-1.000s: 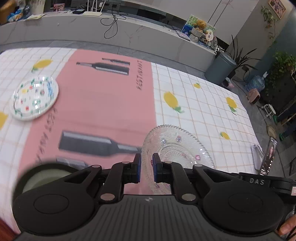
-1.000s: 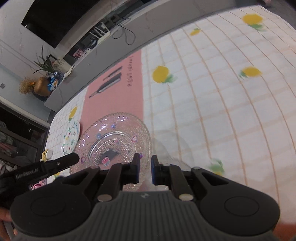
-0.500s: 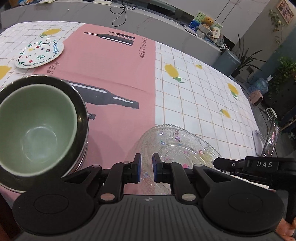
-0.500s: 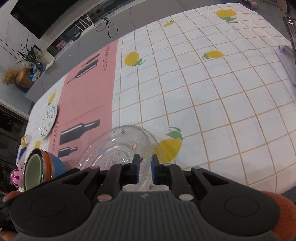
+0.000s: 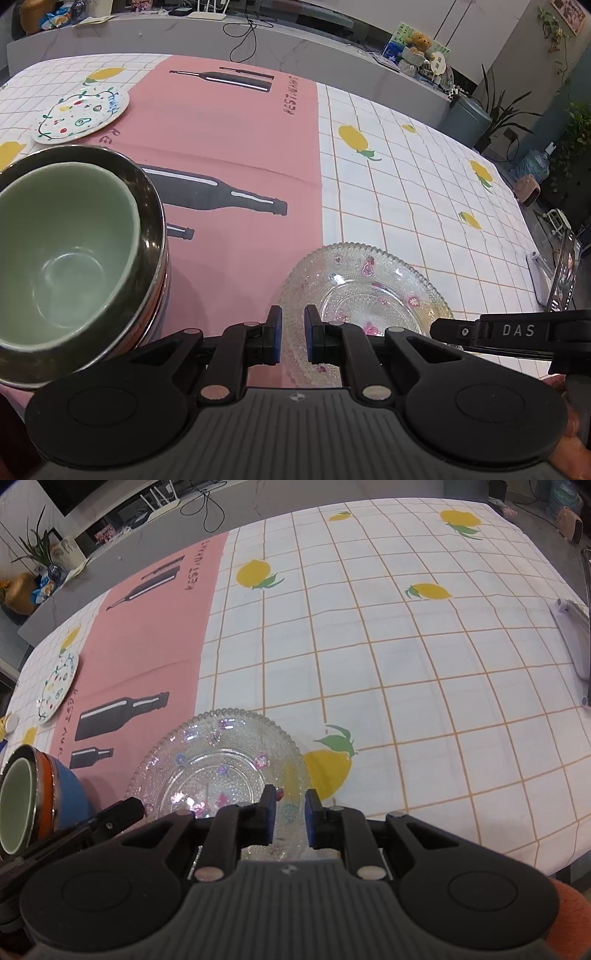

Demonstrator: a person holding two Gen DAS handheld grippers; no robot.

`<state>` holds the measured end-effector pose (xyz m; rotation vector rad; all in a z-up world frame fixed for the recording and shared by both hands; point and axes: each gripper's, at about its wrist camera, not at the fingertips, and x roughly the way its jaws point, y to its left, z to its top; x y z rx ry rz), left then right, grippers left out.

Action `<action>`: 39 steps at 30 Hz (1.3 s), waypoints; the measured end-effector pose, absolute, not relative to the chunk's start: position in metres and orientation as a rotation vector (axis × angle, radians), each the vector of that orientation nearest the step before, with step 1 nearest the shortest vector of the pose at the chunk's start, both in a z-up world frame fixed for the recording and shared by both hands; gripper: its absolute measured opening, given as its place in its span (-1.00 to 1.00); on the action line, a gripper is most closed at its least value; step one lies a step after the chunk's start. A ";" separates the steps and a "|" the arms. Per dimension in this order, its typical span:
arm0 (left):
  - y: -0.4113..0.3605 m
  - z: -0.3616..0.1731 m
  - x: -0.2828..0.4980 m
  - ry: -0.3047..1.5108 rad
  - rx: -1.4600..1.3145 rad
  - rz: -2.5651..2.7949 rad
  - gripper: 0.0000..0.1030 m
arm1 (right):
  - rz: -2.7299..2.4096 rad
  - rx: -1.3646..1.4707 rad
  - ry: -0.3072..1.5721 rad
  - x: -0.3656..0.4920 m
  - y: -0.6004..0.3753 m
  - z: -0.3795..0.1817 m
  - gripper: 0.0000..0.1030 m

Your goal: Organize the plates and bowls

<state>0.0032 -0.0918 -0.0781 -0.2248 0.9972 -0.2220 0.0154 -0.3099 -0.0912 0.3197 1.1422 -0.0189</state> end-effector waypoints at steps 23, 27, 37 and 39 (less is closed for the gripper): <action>-0.097 -0.078 -0.001 0.973 -0.144 -0.254 -0.58 | -0.019 0.274 1.127 0.013 -0.299 -0.092 -0.29; -0.096 -0.073 -0.004 0.964 -0.134 -0.251 -0.38 | -0.030 0.263 1.093 0.010 -0.297 -0.087 -0.15; -0.088 -0.044 -0.016 0.948 -0.132 -0.352 -0.23 | -0.065 0.158 1.004 0.001 -0.282 -0.075 0.17; -0.082 -0.037 -0.015 0.956 -0.148 -0.381 -0.23 | -0.073 0.167 0.987 0.000 -0.282 -0.071 0.19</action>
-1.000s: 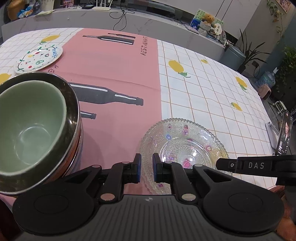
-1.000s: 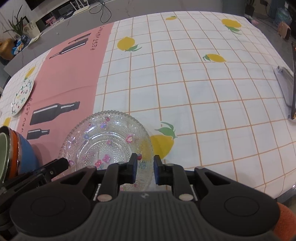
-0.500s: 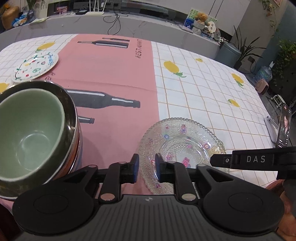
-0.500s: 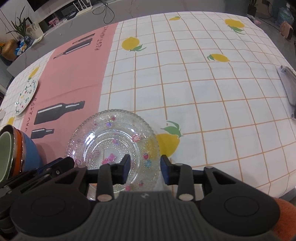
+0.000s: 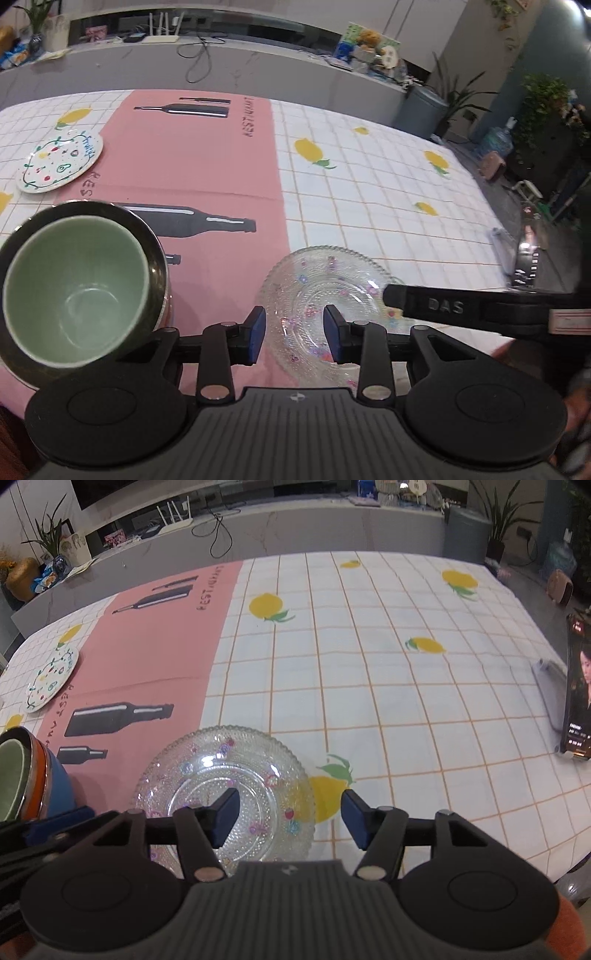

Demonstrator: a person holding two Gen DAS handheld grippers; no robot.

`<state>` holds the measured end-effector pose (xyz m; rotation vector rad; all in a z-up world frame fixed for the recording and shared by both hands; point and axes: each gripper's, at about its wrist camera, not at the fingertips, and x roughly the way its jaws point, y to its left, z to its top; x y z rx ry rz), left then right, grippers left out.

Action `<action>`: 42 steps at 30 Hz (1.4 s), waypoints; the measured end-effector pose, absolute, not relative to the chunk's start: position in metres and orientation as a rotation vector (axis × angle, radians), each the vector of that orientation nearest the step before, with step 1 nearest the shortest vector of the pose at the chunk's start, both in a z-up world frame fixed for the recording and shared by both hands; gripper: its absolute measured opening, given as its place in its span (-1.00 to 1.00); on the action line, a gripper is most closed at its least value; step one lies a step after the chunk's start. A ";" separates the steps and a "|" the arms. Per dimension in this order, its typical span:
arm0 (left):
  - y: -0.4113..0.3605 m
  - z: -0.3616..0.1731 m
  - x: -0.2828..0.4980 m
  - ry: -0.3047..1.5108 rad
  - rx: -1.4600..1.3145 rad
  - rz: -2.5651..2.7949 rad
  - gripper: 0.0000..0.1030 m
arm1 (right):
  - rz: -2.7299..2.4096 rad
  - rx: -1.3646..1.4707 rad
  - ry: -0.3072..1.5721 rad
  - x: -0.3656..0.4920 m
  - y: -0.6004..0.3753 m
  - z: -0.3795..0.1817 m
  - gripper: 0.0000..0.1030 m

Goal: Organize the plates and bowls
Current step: 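Move the left gripper toward the white 'Fruity' painted plate, then grasp the rim of the 'Fruity' plate with the left gripper and lift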

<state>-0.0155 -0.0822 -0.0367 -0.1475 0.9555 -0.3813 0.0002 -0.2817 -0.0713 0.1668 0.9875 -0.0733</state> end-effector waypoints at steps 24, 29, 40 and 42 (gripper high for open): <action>0.107 0.005 0.080 0.720 -0.251 -0.098 -0.06 | 0.180 0.158 0.974 0.101 -0.135 -0.025 0.36; 0.151 -0.011 0.107 0.705 -0.408 -0.039 -0.06 | 0.188 0.138 1.078 0.153 -0.102 -0.039 0.33; 0.196 -0.061 0.167 0.785 -0.430 0.092 -0.06 | 0.270 0.191 1.186 0.235 -0.051 -0.067 0.10; 0.200 -0.068 0.174 0.819 -0.393 0.100 -0.06 | 0.279 0.205 1.198 0.246 -0.042 -0.073 0.02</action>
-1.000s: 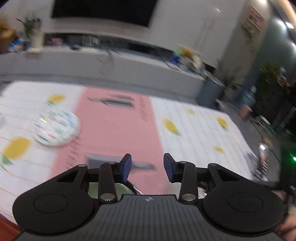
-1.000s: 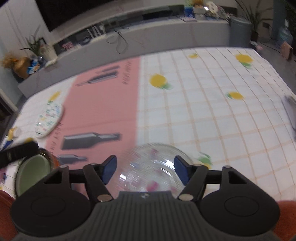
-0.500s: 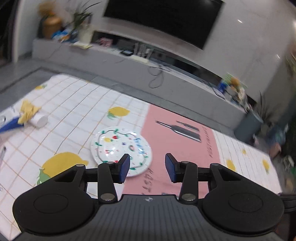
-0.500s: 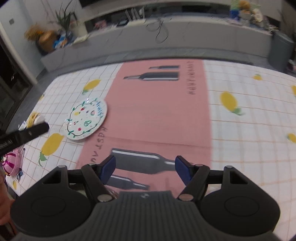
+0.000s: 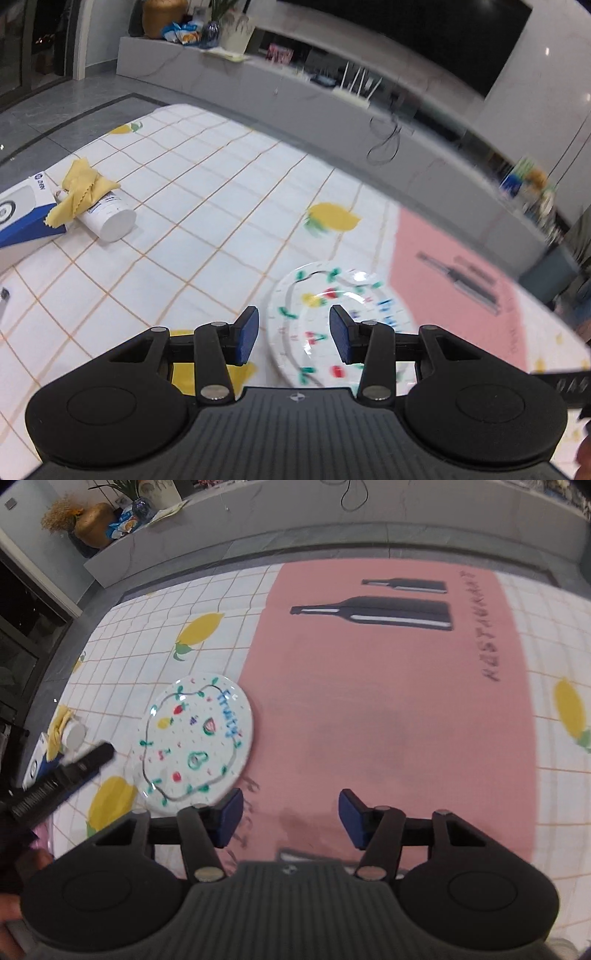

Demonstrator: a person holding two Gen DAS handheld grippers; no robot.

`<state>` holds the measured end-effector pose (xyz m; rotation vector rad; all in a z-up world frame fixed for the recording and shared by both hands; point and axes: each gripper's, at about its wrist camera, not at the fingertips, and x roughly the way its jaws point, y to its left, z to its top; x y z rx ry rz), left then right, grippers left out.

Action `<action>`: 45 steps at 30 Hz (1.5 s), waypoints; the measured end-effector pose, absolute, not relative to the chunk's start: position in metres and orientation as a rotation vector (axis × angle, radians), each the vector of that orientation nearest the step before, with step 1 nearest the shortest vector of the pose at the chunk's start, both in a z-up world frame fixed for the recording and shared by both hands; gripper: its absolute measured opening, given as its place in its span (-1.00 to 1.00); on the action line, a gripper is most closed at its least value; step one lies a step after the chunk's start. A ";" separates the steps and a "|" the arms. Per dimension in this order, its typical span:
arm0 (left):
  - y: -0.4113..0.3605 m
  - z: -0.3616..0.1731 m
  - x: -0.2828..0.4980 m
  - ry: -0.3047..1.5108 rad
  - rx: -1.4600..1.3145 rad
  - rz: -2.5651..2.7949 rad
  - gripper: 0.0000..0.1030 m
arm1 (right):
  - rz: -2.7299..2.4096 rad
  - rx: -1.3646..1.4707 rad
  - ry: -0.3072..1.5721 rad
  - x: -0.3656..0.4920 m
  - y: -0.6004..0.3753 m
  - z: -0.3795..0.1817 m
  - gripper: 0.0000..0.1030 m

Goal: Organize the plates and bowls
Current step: 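Grasp the rim of the 'Fruity' plate with the left gripper and lift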

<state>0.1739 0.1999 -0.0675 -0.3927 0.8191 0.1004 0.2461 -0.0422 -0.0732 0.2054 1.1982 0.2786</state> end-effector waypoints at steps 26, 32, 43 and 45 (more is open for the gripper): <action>0.212 -0.101 0.198 0.964 -0.424 0.040 -0.62 | 0.355 0.256 1.166 0.298 -0.014 -0.114 -0.58; 0.210 -0.101 0.198 0.961 -0.425 0.043 -0.66 | 0.355 0.233 1.159 0.295 -0.002 -0.114 -0.74; 0.203 -0.092 0.194 0.938 -0.404 0.029 -0.67 | 0.310 0.277 1.188 0.289 -0.012 -0.108 -0.75; 0.199 -0.089 0.192 0.918 -0.404 0.022 -0.67 | 0.295 0.291 1.185 0.284 -0.017 -0.105 -0.75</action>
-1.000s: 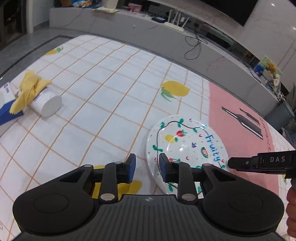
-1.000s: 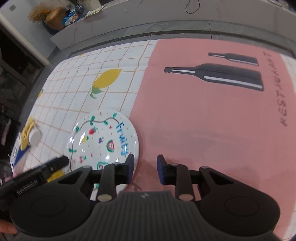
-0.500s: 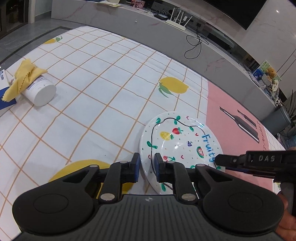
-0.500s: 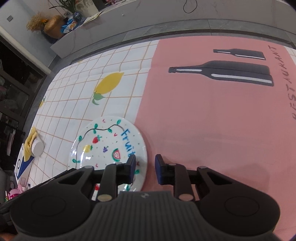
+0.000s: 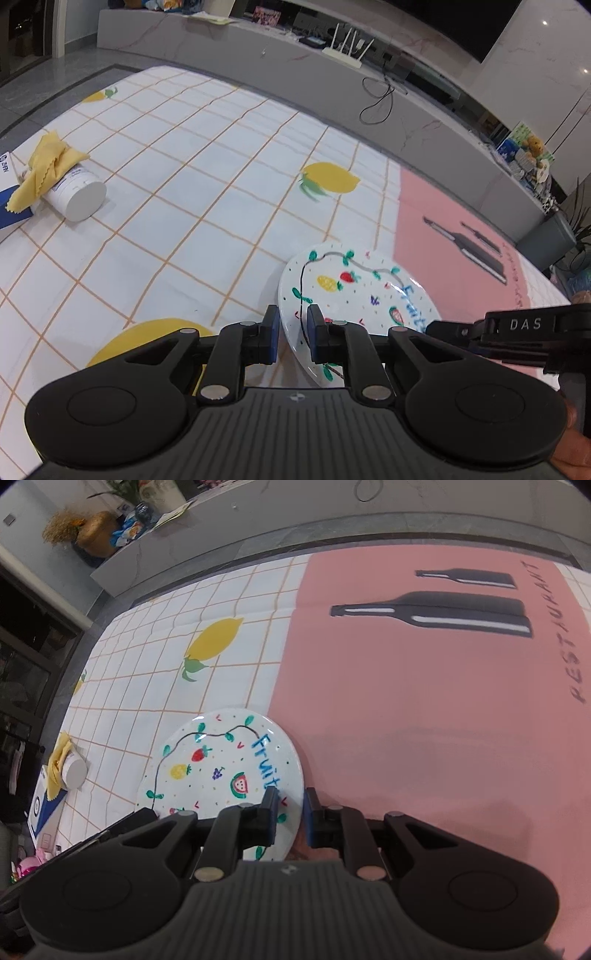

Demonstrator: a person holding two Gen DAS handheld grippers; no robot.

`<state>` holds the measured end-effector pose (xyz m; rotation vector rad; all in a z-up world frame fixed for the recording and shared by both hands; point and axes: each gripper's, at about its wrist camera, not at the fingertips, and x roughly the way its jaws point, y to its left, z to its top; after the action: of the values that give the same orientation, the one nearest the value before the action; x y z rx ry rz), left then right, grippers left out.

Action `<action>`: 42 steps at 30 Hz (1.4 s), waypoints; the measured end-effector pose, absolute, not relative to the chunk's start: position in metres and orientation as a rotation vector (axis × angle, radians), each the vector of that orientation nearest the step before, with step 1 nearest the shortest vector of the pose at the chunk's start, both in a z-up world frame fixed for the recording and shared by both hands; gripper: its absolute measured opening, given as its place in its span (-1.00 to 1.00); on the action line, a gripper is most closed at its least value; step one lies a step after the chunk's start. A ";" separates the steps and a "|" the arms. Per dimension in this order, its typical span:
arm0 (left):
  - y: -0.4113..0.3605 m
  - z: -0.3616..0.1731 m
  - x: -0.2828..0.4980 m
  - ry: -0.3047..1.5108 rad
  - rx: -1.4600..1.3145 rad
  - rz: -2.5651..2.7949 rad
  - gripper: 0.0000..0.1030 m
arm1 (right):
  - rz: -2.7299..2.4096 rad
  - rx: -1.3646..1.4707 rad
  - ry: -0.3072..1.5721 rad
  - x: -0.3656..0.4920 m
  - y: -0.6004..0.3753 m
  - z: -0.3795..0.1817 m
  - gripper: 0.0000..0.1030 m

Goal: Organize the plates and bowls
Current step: 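Grasp the rim of the 'Fruity' plate with the left gripper and lift, then carry the 'Fruity' plate onto the glass plates and open the left gripper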

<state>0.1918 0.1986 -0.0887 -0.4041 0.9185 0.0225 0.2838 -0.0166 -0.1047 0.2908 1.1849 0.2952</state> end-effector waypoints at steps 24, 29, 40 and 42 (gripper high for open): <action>0.084 0.005 0.107 0.678 -0.240 -0.203 -0.69 | 0.219 0.525 1.028 0.168 -0.156 -0.021 -0.76; 0.043 0.020 0.086 0.673 -0.197 -0.278 -0.69 | 0.180 0.591 0.981 0.129 -0.206 -0.010 -0.76; -0.058 -0.002 0.045 0.735 -0.139 -0.424 -0.68 | 0.052 0.633 0.940 0.043 -0.325 -0.011 -0.76; -0.070 -0.012 0.039 0.763 -0.140 -0.440 -0.68 | 0.029 0.637 0.967 0.032 -0.341 -0.018 -0.76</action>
<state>0.0389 -0.0696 -0.0117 -0.1403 0.7633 -0.4398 0.0316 -0.3415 -0.0184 0.6375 0.9668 0.0287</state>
